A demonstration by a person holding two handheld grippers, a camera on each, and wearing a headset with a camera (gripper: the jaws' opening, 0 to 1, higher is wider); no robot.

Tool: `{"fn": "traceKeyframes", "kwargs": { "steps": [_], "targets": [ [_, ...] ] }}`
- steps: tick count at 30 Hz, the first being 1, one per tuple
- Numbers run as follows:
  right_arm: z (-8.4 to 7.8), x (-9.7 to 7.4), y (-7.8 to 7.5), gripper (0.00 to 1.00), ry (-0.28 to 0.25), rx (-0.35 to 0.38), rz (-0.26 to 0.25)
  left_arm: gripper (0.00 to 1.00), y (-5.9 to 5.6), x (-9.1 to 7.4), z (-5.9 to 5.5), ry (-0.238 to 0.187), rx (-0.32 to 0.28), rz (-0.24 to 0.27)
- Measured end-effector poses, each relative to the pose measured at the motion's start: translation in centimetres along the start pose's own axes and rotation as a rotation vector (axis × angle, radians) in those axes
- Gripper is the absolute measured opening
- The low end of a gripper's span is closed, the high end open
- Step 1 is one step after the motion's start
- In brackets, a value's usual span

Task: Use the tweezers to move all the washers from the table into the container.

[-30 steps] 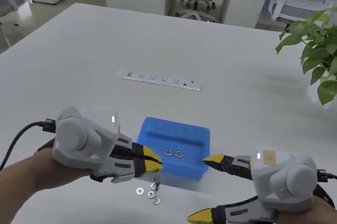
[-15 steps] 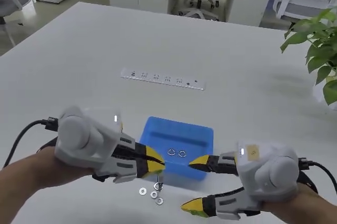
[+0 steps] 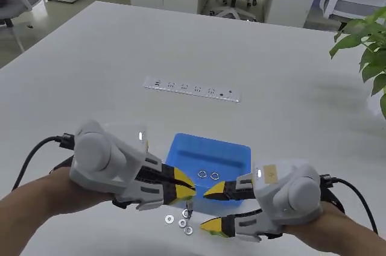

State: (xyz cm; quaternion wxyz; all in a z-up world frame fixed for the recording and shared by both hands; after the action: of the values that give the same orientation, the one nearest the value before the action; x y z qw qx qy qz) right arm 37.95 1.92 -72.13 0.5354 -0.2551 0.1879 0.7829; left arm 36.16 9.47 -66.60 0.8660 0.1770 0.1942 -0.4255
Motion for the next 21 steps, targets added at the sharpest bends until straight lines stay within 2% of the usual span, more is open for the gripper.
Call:
{"fn": "traceKeyframes", "kwargs": {
  "steps": [14,21],
  "targets": [
    [0.0,2.1,-0.8,0.21,0.050,-0.064,0.068,0.05,0.1,-0.1,-0.1,0.003,-0.005,-0.004],
    [0.0,2.8,-1.4,0.16,0.082,-0.098,0.084,0.05,0.1,-0.1,-0.1,0.002,-0.007,-0.005]
  ]
}}
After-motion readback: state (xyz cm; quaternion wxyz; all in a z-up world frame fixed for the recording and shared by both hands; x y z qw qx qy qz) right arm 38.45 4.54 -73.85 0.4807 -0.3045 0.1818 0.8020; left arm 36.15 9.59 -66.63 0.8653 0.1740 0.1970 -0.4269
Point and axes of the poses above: the centre of the closed fingertips' face, and the gripper's own axes: x roughly forward along the fingers, y roughly to its left, z roughly out of its top, the point moved 5 cm from there along -x, roughly backward along the fingers, and after that the axes turned 11 degrees about z, right-handed, at the moved point
